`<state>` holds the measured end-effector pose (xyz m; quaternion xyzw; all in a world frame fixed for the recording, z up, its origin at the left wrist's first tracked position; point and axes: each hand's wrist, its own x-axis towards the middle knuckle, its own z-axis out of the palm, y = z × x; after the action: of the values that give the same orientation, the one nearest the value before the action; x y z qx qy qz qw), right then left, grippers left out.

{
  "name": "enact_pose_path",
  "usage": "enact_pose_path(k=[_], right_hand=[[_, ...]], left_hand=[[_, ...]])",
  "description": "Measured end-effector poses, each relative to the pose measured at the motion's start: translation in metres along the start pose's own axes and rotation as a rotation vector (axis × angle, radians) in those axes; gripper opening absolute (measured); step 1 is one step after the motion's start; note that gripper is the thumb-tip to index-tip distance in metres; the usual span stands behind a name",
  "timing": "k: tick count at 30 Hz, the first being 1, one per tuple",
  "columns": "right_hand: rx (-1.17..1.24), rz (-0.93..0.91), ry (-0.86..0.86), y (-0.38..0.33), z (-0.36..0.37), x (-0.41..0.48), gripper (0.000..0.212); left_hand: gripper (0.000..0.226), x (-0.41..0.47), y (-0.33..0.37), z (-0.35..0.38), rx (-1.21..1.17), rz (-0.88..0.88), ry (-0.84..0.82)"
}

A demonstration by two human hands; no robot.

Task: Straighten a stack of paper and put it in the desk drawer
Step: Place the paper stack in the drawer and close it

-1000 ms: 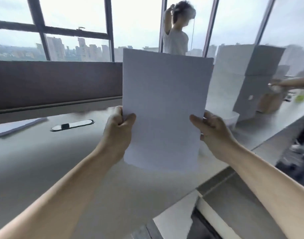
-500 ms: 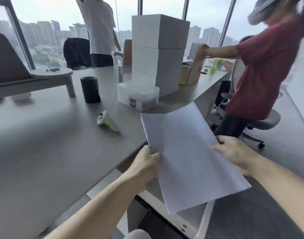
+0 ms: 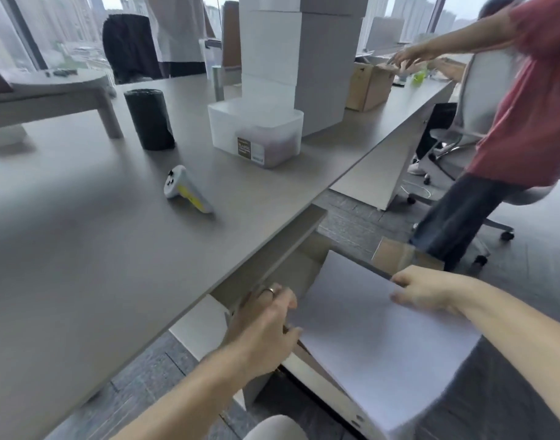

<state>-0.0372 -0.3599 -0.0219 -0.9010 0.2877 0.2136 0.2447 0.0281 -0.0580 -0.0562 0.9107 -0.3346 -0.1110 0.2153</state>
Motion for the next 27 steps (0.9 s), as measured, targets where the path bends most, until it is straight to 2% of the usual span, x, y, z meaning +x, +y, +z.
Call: enact_pose_path(k=[3, 6, 10, 13, 16, 24, 27], right_hand=[[-0.151, -0.029, -0.014, -0.009, 0.000, 0.022, 0.014], [-0.201, -0.042, 0.008, -0.023, 0.001, 0.045, 0.031], [-0.229, -0.098, 0.024, -0.041, 0.015, 0.067, 0.012], [-0.187, -0.122, 0.037, -0.052, 0.034, 0.083, 0.026], [-0.183, -0.122, 0.007, -0.053, 0.050, 0.091, 0.020], [-0.181, -0.049, -0.009, -0.045, 0.072, 0.099, 0.055], [-0.249, -0.097, 0.025, -0.044, 0.083, 0.086, 0.073]], left_hand=[[0.069, 0.006, -0.014, 0.012, 0.130, 0.084, -0.251], [0.083, 0.006, -0.026, 0.030, 0.277, 0.087, -0.281], [0.079, 0.008, -0.030, 0.045, 0.268, 0.077, -0.239], [0.076, 0.008, -0.025, 0.050, 0.239, 0.079, -0.229], [0.075, 0.007, -0.025, 0.052, 0.228, 0.090, -0.218], [0.072, 0.008, -0.025, 0.054, 0.226, 0.104, -0.227], [0.074, 0.008, -0.027, 0.051, 0.234, 0.102, -0.218]])
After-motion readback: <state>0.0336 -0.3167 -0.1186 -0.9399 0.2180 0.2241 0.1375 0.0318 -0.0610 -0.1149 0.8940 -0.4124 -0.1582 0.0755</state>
